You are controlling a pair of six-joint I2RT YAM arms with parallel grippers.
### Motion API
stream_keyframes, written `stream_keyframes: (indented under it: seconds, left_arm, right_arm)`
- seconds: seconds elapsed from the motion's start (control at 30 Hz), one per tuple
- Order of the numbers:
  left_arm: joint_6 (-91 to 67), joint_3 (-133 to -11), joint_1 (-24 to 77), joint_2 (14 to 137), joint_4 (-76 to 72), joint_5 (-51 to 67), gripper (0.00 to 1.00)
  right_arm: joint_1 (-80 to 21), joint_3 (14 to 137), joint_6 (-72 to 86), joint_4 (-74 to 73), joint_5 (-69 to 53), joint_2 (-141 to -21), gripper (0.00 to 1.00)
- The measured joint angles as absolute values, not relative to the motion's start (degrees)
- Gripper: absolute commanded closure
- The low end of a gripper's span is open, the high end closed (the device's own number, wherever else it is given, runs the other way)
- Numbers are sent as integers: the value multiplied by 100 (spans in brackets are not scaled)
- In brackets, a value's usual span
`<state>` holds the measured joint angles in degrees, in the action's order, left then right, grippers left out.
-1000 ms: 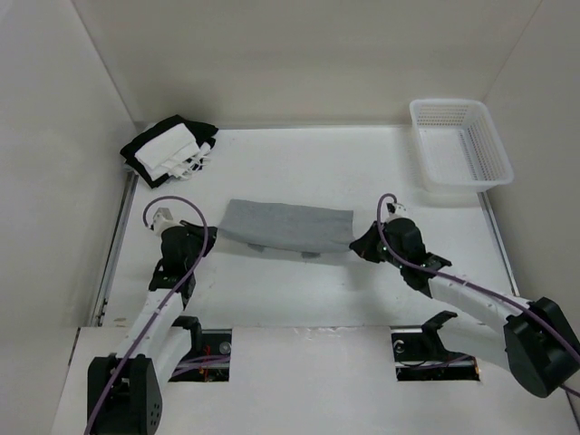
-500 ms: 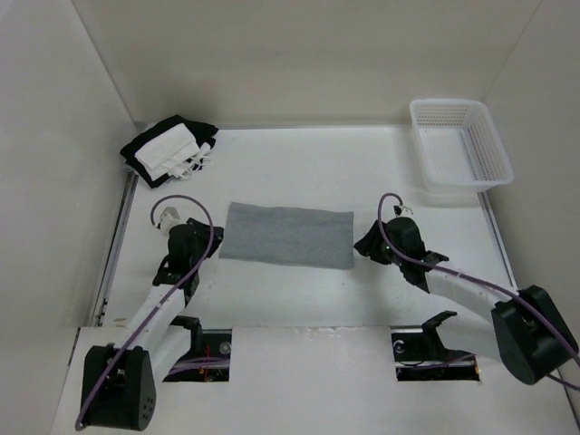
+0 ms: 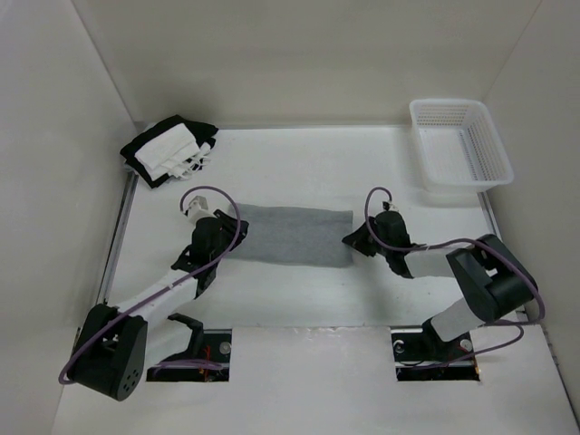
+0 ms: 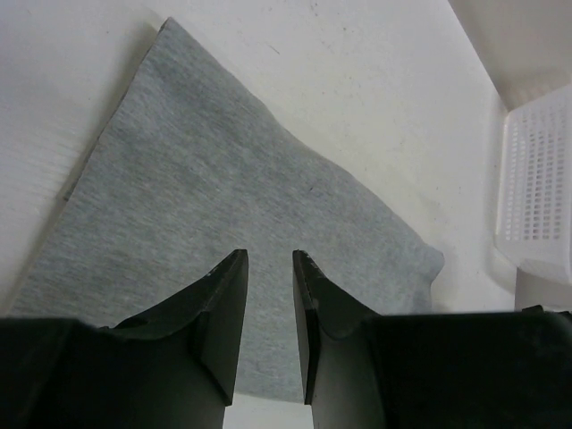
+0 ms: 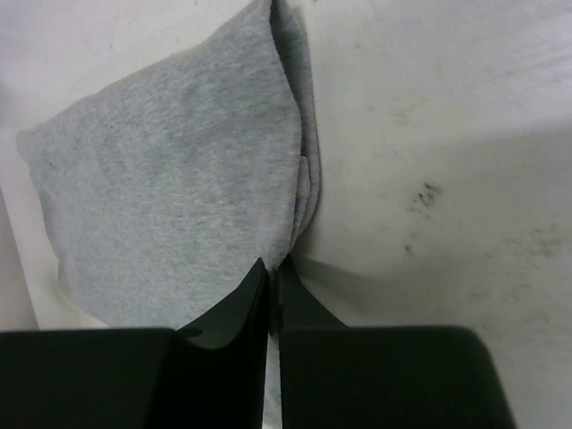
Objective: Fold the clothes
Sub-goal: Fold the tank top
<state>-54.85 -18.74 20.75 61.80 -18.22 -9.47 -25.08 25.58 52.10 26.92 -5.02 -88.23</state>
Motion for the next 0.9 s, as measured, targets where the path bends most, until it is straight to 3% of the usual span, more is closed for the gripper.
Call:
stream_keyframes:
  seconds: [0.13, 0.23, 0.43, 0.6, 0.9]
  left_arm:
    - [-5483, -1874, 2169, 6086, -1833, -991, 74]
    - [-5483, -1874, 2263, 6053, -1881, -1004, 73]
    - [-5487, -1874, 2386, 6058, -1916, -1000, 73]
    - [-5487, -1874, 2416, 6010, -1905, -989, 72]
    - [-5494, -1872, 2224, 5319, -1879, -829, 71]
  right_arm:
    - [-2508, 2126, 5332, 2617, -193, -8176, 97]
    - [-2523, 1942, 5266, 2040, 84, -7059, 97]
    - [-3002, 2534, 4768, 580, 718, -5553, 97]
    - [-3767, 4018, 4283, -329, 1068, -6276, 97]
    - [-4995, 7037, 3830, -1378, 1378, -9345, 96]
